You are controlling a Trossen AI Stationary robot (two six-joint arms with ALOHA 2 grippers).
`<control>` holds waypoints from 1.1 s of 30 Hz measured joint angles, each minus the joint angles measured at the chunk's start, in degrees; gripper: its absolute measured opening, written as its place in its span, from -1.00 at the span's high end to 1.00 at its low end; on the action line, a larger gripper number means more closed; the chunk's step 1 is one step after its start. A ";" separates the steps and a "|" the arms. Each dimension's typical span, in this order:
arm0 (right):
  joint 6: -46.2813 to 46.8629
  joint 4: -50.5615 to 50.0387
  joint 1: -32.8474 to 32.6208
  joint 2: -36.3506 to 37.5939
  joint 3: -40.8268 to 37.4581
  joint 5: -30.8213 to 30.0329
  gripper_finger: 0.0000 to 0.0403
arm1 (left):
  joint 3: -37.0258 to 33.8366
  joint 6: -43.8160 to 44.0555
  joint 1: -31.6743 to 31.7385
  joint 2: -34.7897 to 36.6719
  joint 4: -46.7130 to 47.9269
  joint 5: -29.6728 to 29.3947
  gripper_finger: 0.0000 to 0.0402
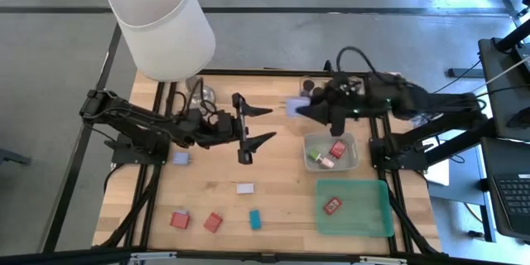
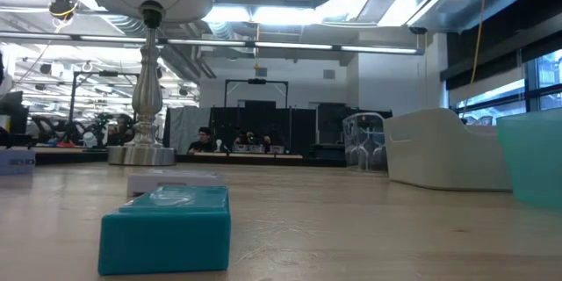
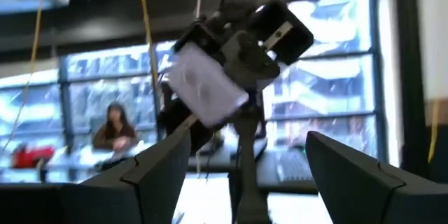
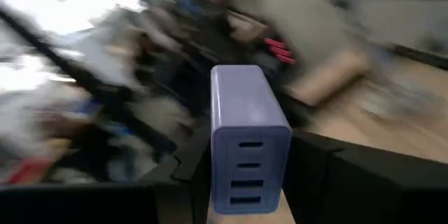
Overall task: Pick & Place Office items
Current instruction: Put the middle purple charger adapter into the white bin
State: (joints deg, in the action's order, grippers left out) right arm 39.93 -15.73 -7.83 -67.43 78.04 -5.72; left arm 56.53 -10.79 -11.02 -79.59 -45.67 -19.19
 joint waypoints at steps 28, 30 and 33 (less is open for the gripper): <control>48.59 -56.17 -14.18 -13.79 -16.66 -6.23 0.38 | 0.00 0.61 -0.84 -0.02 5.59 -11.42 -0.41; 49.30 -56.14 -13.84 -15.23 -17.07 -6.24 0.38 | 0.00 0.62 -0.84 -0.02 5.62 -11.42 -0.41; 49.27 -56.02 -12.99 -17.63 -17.13 -6.55 0.38 | 0.00 0.62 -0.84 -0.02 5.60 -11.51 -0.41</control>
State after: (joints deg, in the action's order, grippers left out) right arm 89.20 -71.75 -20.82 -85.06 60.90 -12.27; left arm 56.53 -10.18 -11.86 -79.61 -40.07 -30.70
